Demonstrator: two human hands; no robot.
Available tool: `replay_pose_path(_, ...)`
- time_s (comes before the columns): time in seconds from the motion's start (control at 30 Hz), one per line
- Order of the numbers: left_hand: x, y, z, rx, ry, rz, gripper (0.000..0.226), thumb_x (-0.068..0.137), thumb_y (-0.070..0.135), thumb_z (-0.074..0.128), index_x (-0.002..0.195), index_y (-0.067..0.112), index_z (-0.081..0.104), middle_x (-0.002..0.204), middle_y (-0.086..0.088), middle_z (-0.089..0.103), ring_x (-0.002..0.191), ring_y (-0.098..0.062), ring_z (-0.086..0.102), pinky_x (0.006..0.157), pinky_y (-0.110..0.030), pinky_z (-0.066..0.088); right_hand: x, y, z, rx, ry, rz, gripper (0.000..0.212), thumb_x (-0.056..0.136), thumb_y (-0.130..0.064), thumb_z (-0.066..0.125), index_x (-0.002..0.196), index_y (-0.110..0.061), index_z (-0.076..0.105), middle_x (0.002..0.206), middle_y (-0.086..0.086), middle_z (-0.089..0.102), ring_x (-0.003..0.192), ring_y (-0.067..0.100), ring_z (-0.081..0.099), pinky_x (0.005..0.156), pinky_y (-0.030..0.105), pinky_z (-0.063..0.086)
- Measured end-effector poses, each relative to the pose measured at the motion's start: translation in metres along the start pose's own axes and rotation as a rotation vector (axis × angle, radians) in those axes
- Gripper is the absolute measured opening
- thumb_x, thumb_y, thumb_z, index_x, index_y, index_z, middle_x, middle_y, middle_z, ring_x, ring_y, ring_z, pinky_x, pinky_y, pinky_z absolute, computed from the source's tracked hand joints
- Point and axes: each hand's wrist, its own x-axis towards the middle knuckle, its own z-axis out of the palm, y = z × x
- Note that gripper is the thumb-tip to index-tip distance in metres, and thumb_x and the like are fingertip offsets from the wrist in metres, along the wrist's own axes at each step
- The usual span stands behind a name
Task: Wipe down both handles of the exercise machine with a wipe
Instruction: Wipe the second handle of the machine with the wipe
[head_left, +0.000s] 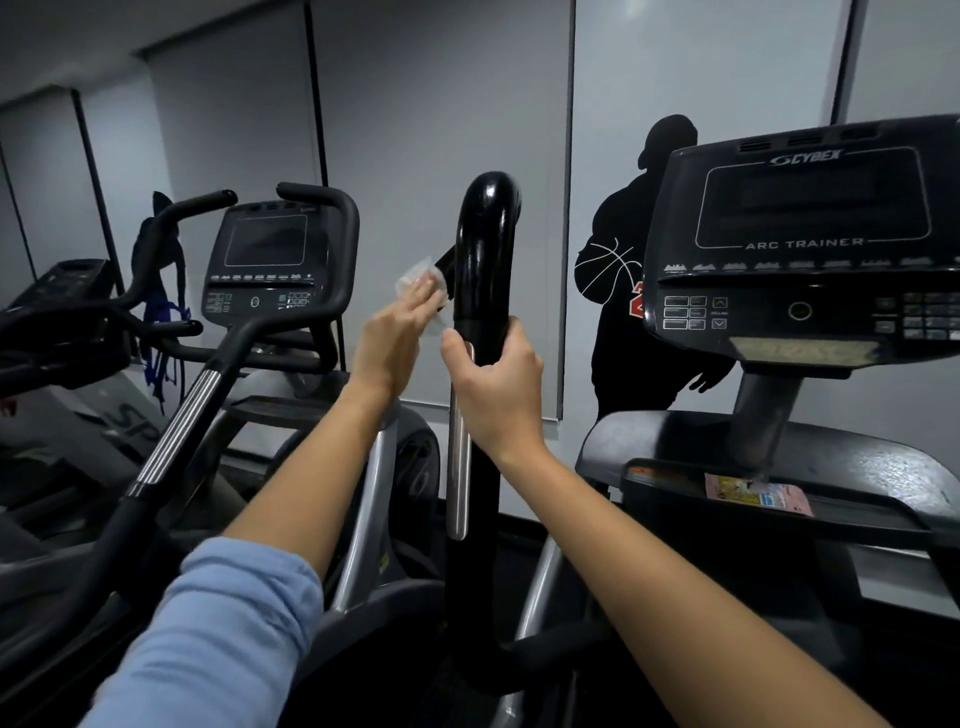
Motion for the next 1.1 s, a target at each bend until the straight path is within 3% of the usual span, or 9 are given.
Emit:
replay_pose_path(0.33, -0.052, 0.022, -0.031, -0.109, -0.141, 0.033, 0.053, 0.074, -0.013, 0.062, 0.121, 0.012, 0.062, 0.128, -0.006, 0.061, 0.11, -0.024, 0.062, 0.088, -0.035, 0.052, 0.0, -0.007, -0.005, -0.001, -0.061, 0.079, 0.029, 0.087, -0.045, 0.056, 0.095, -0.017, 0.056, 0.08, -0.006, 0.061, 0.075, 0.01, 0.06, 0.069, 0.023, 0.048)
replay_pose_path(0.4, -0.071, 0.038, -0.038, -0.256, -0.112, 0.048, 0.037, 0.073, -0.013, 0.061, 0.102, 0.008, 0.068, 0.109, -0.007, 0.064, 0.09, -0.017, 0.063, 0.076, -0.031, 0.055, -0.001, -0.003, -0.014, 0.169, -0.09, 0.246, 0.043, 0.091, -0.058, 0.039, 0.098, -0.021, 0.058, 0.095, -0.001, 0.064, 0.093, 0.018, 0.061, 0.086, 0.034, 0.047)
replay_pose_path(0.5, -0.094, 0.056, -0.045, -0.42, -0.075, -0.095, 0.027, 0.075, -0.014, 0.058, 0.093, 0.003, 0.067, 0.092, -0.005, 0.061, 0.076, -0.016, 0.059, 0.069, -0.022, 0.049, -0.009, 0.021, -0.032, 0.324, -0.084, 0.6, 0.05, 0.1, -0.047, 0.025, 0.128, -0.016, 0.051, 0.134, 0.004, 0.05, 0.121, 0.024, 0.049, 0.101, 0.039, 0.037)
replay_pose_path(0.57, -0.101, 0.067, -0.043, -0.469, -0.053, -0.185, 0.027, 0.071, -0.016, 0.061, 0.09, 0.003, 0.067, 0.081, -0.005, 0.062, 0.069, -0.021, 0.06, 0.065, -0.031, 0.052, -0.022, 0.038, -0.039, 0.352, -0.243, 0.77, 0.037, 0.1, -0.037, 0.034, 0.123, -0.016, 0.053, 0.129, 0.004, 0.053, 0.103, 0.023, 0.056, 0.085, 0.035, 0.047)
replay_pose_path(0.67, -0.108, 0.085, -0.048, -0.605, -0.082, -0.304, 0.023, 0.074, -0.009, 0.064, 0.092, 0.005, 0.065, 0.078, -0.009, 0.067, 0.07, -0.024, 0.064, 0.066, -0.037, 0.054, -0.041, 0.05, -0.033, 0.471, -0.396, 0.829, 0.03, 0.099, -0.024, 0.042, 0.108, -0.004, 0.062, 0.087, 0.008, 0.061, 0.067, 0.016, 0.056, 0.058, 0.025, 0.049)
replay_pose_path(0.77, -0.111, 0.082, -0.053, -0.594, -0.225, -0.294, 0.041, 0.071, -0.003, 0.072, 0.109, 0.006, 0.06, 0.099, -0.008, 0.065, 0.092, -0.018, 0.06, 0.087, -0.032, 0.051, -0.049, 0.052, -0.033, 0.28, -0.322, 0.725, 0.018, 0.098, -0.012, 0.047, 0.107, -0.001, 0.058, 0.09, 0.012, 0.059, 0.064, 0.014, 0.055, 0.056, 0.025, 0.048)
replay_pose_path(0.87, -0.111, 0.064, -0.06, -0.677, -0.337, -0.394, 0.044, 0.074, 0.0, 0.072, 0.113, 0.011, 0.056, 0.111, -0.003, 0.062, 0.105, -0.016, 0.058, 0.099, -0.035, 0.046, -0.052, 0.048, -0.055, -0.046, 0.012, 0.594, 0.012, 0.091, -0.011, 0.058, 0.101, -0.012, 0.051, 0.095, 0.005, 0.055, 0.08, 0.017, 0.057, 0.067, 0.026, 0.046)
replay_pose_path(0.97, -0.114, 0.068, -0.073, -0.963, -0.259, -0.592, 0.013, 0.093, 0.008, 0.053, 0.102, 0.014, 0.059, 0.09, 0.005, 0.065, 0.08, -0.001, 0.063, 0.085, -0.028, 0.051, -0.063, 0.032, -0.079, -0.014, 0.257, 0.334, 0.014, 0.087, -0.01, 0.064, 0.093, -0.012, 0.051, 0.085, -0.003, 0.058, 0.086, 0.019, 0.059, 0.069, 0.022, 0.048)
replay_pose_path(1.1, -0.12, 0.1, -0.079, -1.165, -0.372, -0.639, 0.035, 0.09, 0.037, 0.057, 0.116, 0.015, 0.05, 0.092, 0.006, 0.06, 0.083, -0.007, 0.06, 0.075, -0.017, 0.048, -0.078, 0.0, -0.072, 0.068, 0.242, -0.124, 0.018, 0.087, -0.007, 0.064, 0.1, -0.019, 0.06, 0.108, 0.002, 0.062, 0.101, 0.016, 0.06, 0.088, 0.021, 0.051)
